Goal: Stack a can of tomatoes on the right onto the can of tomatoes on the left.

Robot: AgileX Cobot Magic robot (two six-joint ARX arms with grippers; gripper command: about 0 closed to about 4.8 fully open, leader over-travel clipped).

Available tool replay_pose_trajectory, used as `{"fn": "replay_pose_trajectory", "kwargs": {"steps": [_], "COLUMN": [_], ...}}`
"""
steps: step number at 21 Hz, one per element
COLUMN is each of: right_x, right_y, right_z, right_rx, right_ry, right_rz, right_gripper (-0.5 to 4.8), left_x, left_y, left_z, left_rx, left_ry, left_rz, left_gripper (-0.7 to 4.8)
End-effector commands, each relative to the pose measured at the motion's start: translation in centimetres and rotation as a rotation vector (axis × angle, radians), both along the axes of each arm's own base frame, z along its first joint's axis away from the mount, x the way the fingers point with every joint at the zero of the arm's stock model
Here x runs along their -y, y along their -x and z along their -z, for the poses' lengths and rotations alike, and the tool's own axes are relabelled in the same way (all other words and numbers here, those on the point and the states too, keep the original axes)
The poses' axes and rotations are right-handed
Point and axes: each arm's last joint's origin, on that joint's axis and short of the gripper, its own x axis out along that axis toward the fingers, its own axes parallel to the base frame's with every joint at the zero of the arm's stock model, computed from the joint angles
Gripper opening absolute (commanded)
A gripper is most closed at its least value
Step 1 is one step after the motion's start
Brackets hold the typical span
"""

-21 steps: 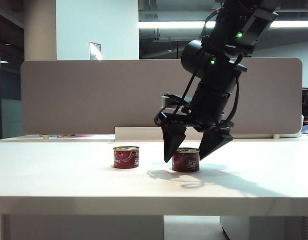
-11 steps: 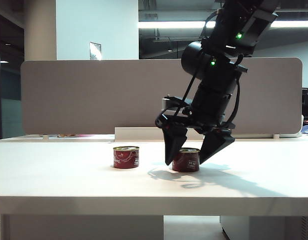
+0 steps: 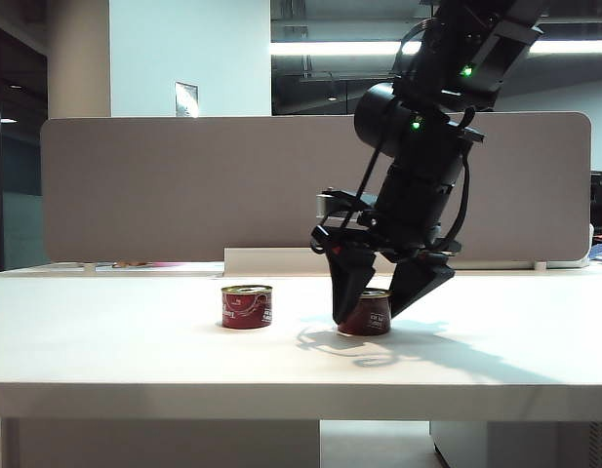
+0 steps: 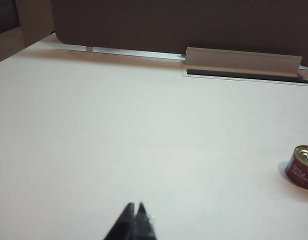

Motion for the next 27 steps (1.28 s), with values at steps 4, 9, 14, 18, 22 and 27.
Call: {"fn": "replay_pose_trajectory", "kwargs": {"steps": [4, 9, 14, 18, 22, 27], "right_x": [-0.1, -0.1, -1.5, -3.4, -5.2, -7.1], "right_y": [-0.1, -0.1, -0.2, 0.1, 0.5, 0.5], "right_z": [-0.3, -1.9, -5.4, -7.5, -9.2, -10.1], "right_rx": [0.019, 0.055, 0.111, 0.168, 0.243, 0.294], "right_ry": [-0.002, -0.020, -0.003, -0.020, -0.021, -0.011], "right_rz": [0.001, -0.002, -0.063, -0.106, -0.164, -0.184], "right_gripper": [1.98, 1.98, 1.98, 1.98, 1.98, 1.98], "left_x": [0.0, 0.0, 0.0, 0.0, 0.0, 0.0], "left_y": [0.0, 0.0, 0.0, 0.0, 0.0, 0.0], "left_z": [-0.2, -0.2, -0.2, -0.2, -0.2, -0.2], "left_rx": [0.012, 0.011, 0.012, 0.012, 0.012, 0.011], "left_ry": [-0.004, -0.003, -0.003, -0.003, -0.003, -0.003], "left_rz": [-0.002, -0.001, -0.001, -0.001, -0.001, -0.001], "left_gripper": [-0.06, -0.06, -0.06, -0.06, -0.06, -0.06]}}
